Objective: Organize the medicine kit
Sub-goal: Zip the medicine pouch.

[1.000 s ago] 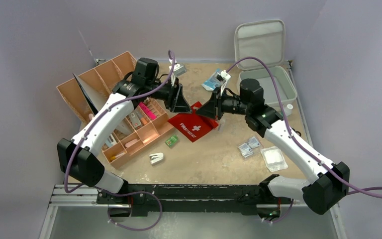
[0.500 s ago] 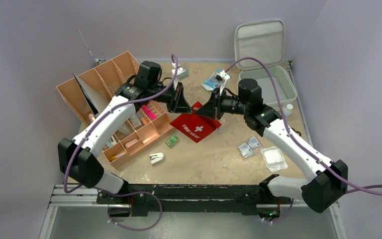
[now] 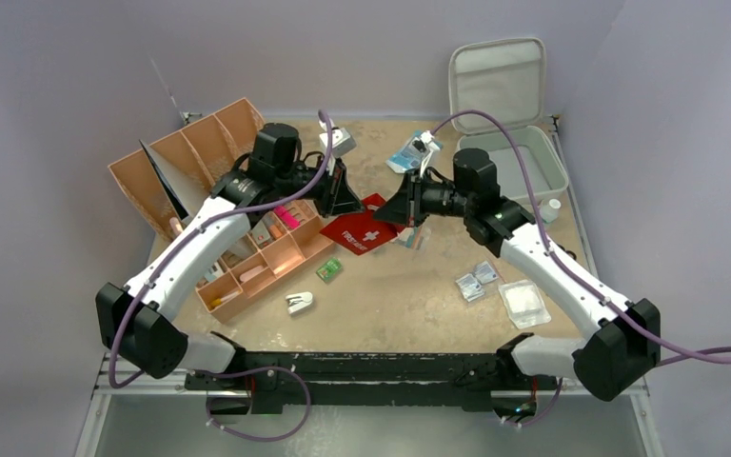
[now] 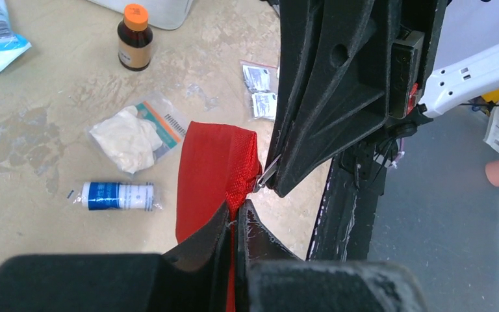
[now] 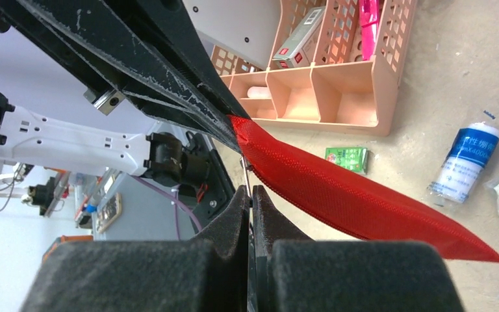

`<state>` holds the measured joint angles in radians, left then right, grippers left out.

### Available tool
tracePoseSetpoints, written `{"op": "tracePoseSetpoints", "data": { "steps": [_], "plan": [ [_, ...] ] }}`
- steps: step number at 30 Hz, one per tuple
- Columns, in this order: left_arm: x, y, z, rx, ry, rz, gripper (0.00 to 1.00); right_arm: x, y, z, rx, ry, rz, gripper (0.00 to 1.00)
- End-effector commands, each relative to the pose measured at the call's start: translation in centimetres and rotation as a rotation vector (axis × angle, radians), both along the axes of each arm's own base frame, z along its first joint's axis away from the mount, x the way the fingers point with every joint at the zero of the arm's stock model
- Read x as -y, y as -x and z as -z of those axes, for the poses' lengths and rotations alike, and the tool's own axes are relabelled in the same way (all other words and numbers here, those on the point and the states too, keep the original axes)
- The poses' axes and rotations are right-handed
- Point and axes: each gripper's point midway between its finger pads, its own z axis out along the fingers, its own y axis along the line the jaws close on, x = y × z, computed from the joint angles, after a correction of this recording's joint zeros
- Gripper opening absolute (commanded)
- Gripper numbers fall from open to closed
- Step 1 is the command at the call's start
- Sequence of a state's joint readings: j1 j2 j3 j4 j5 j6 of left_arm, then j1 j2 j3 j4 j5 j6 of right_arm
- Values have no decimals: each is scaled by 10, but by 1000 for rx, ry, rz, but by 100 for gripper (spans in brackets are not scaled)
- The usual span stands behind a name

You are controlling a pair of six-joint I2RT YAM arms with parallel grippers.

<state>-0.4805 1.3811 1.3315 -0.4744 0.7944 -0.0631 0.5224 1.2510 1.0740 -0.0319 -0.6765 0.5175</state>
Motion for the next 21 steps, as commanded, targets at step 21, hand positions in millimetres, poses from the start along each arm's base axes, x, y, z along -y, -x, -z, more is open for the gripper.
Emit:
{"op": "tracePoseSetpoints", "data": {
  "steps": [21],
  "plan": [
    [-3,-2,-83,88,288,-126,0,12,-40,34,-220,-109,320,0]
  ]
}}
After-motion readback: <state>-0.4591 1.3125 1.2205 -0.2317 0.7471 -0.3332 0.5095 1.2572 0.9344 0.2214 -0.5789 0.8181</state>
